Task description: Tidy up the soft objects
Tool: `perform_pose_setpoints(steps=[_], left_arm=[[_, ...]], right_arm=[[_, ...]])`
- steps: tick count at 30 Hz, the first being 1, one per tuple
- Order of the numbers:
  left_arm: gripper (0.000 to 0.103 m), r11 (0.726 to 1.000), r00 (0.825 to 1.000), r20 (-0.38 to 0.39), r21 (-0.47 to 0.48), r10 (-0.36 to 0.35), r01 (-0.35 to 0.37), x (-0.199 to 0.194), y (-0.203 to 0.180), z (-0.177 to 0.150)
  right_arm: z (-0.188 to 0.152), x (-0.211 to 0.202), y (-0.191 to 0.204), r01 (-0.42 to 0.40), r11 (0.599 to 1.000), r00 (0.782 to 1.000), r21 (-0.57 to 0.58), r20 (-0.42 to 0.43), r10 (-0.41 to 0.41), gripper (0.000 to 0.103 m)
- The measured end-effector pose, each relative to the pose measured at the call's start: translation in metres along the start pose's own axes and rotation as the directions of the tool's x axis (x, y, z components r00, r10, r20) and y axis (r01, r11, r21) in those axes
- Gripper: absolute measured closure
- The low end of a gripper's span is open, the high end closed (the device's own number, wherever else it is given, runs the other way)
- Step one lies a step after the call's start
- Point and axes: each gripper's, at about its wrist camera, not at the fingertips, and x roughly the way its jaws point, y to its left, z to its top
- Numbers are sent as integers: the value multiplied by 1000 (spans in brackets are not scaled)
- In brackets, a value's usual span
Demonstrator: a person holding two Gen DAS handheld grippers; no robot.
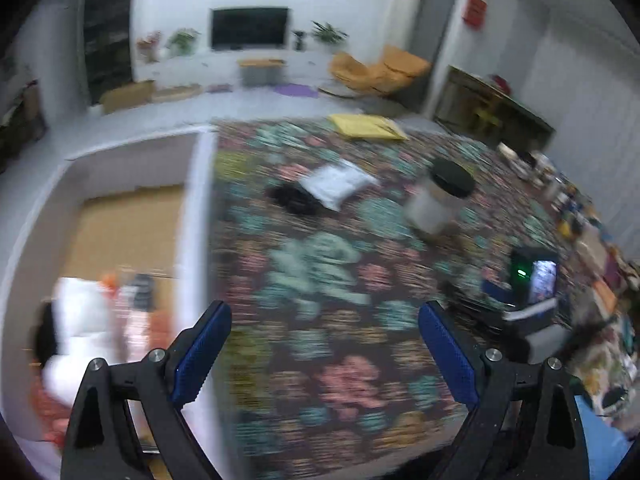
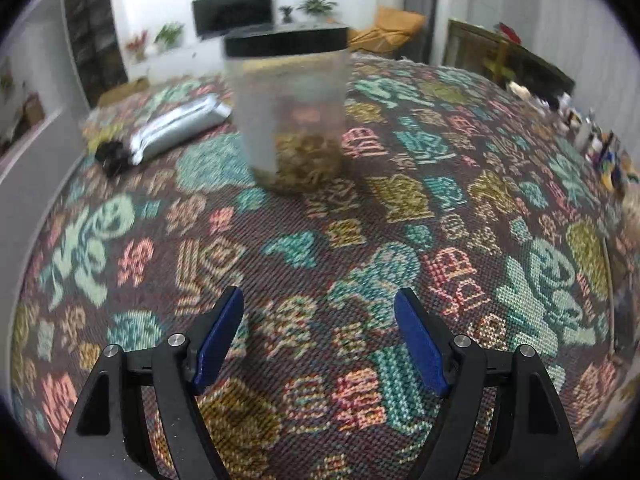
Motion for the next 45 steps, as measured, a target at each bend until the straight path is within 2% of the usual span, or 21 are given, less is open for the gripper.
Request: perform_pose_setpoints(steps=[2,5,9,12,15,19,24,26,30,33,35,37,38,39,42,45], left_arm=[[9,999,999,-33,-13,-31,30,25,-21,-1],[9,999,995,-92,-42,-32,28,66,-38,-4],[9,992,990,-137,-117,37,-53,116,-26,-1],[9,956,990,-131,-281,44,-80,148,-1,14],[9,928,989,-133,-359,59,-103,173,18,35],[10,898,982,-134,-402,135,-179,211,42,73],[10,871,958,-134,-399,252,-285,250,64,104],[10,878,963,-109,-397,244,-268,258,66,108],[15,900,953,-125,-314,275,-301,267,61,113],[15,893,953,-108,-332,283,-303,264,66,111],[16,899,954,-112,-319,280,-301,266,67,111],[35,917,953,-111,-259,284,-303,268,62,113],[40,927,952,-108,-219,287,-304,269,58,114],[53,941,957,-102,-184,271,-285,269,56,115],[53,961,967,-132,-145,217,-235,263,53,113],[53,983,972,-201,-108,122,-146,247,47,97]], right_arm=[[0,5,-3,5,1000,1000,11,-19,-5,23],[0,10,-5,2,1000,999,20,-48,-1,23],[0,14,-6,0,1000,999,13,-49,0,17],[-1,17,-2,4,1000,999,0,-47,-4,14],[-2,16,-1,1,1000,999,4,-45,-1,13],[-1,17,-1,1,1000,999,4,-45,-1,12],[-1,17,-1,1,1000,999,5,-45,-1,12],[-1,17,-1,2,1000,999,5,-45,-2,12],[-1,18,-1,2,1000,999,5,-45,-2,11],[-1,18,-1,2,1000,999,5,-45,-2,11],[-1,18,-1,2,1000,999,5,-45,-2,11],[-1,18,-1,2,1000,999,5,-45,-2,11],[-1,18,-1,2,1000,999,5,-45,-1,11],[-1,18,-1,2,1000,999,5,-45,-1,11],[-1,18,-1,2,1000,999,5,-45,-2,11],[-1,18,-1,2,1000,999,5,-45,-2,11]])
